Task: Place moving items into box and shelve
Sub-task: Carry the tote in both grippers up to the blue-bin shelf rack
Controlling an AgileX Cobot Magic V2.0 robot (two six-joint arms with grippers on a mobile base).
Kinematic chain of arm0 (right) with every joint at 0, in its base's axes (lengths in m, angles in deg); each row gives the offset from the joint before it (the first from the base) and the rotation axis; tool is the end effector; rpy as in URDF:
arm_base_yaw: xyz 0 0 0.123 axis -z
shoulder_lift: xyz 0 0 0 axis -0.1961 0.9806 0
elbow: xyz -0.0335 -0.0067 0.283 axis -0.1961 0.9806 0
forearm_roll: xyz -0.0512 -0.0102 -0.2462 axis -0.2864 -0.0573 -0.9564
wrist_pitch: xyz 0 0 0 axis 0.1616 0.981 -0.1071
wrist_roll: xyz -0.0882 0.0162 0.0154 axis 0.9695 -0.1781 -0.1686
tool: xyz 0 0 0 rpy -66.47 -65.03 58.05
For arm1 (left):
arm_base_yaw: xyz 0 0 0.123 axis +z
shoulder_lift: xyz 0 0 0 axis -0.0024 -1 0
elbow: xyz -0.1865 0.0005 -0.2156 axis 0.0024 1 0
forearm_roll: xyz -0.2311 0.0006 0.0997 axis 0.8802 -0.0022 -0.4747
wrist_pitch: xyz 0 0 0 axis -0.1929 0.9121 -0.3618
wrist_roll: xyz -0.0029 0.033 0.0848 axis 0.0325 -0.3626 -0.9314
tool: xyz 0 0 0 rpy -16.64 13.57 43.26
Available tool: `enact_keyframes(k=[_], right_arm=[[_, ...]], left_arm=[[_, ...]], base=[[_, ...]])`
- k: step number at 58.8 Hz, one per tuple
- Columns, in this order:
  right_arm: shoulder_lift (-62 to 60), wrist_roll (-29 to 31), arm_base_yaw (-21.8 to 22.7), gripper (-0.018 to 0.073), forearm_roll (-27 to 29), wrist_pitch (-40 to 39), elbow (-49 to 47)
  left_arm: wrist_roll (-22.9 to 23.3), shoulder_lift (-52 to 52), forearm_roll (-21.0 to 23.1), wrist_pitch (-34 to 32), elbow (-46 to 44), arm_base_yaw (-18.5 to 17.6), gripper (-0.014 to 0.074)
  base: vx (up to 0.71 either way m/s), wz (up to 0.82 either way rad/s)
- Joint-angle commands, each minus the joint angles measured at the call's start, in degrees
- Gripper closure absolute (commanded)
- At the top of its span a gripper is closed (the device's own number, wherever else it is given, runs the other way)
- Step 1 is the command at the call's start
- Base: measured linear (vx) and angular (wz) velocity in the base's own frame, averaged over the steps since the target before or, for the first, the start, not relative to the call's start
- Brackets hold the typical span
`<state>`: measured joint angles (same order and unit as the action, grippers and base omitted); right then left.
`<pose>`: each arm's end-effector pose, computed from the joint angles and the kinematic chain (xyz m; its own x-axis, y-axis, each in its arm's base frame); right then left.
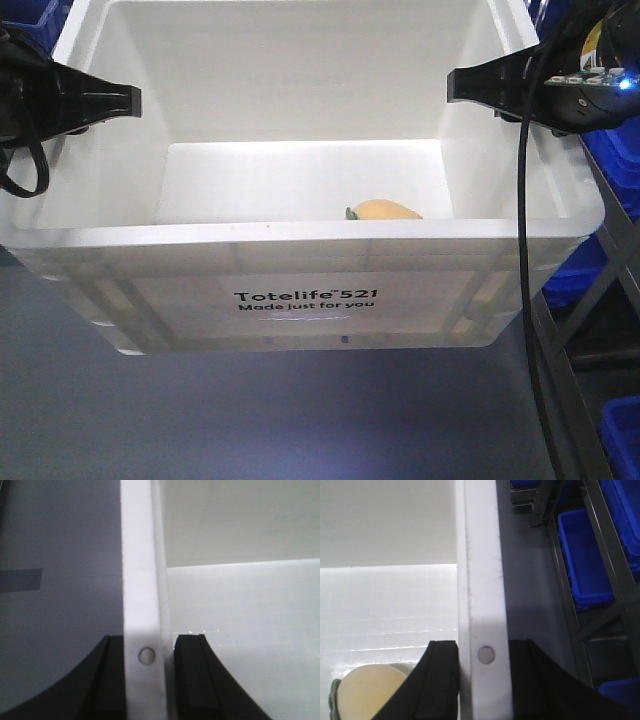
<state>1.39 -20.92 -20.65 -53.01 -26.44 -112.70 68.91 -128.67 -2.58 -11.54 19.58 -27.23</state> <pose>0.2543 0.1114 0.3860 -0.6790 -0.0692 -0.7309 -0.0022 0.9957 -0.0923 0.2445 -0.0908 0.3812 -0.6473 0.0224 -0.7619 0.0167 0.9997 0.0152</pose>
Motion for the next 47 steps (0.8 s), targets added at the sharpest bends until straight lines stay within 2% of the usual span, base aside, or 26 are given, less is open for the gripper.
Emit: enact_keyframes(k=[1, 19, 47], right_arm=[[-2.1, -0.2, -0.1, 0.0520, -5.8, -5.0, -2.3], [-2.1, -0.2, -0.1, 0.0520, -5.8, -5.0, -2.3], [-2.1, -0.2, -0.1, 0.0520, -5.8, -5.0, -2.3]], left_arm=[[0.0, 2.6, -4.5, -5.9, -2.5, -0.3, 0.0556], [0.0, 2.6, -4.5, -5.9, -2.5, -0.3, 0.0556], [0.0, 2.6, -4.5, -5.9, -2.5, -0.3, 0.0556]], base=[[0.30, 0.15], [0.28, 0.32], [0.23, 0.55]])
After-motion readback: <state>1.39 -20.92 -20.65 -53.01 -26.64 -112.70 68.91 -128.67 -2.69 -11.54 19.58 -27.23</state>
